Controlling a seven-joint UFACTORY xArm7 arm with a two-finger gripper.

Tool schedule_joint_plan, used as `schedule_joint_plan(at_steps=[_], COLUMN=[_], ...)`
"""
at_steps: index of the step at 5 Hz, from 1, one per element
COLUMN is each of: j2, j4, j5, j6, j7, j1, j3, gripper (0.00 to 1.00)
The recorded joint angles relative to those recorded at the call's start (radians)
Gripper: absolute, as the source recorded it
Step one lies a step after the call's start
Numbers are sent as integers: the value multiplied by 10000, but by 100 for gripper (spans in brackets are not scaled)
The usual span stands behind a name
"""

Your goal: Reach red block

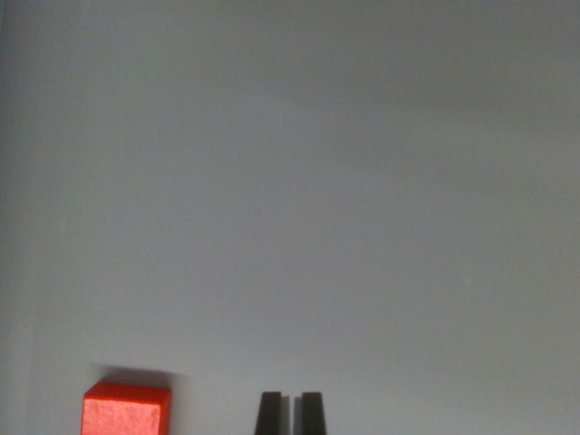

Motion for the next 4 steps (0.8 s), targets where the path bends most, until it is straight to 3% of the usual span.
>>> schedule_joint_plan(at_steps=[1,2,3,4], j2=[113,113,231,231], j4=[-384,-384,-788,-788], j5=[-44,-44,-91,-91], j6=[-451,-451,-924,-924], j7=[103,103,211,211], j1=[139,139,285,285], j3=[107,107,218,218], gripper=[0,0,0,0])
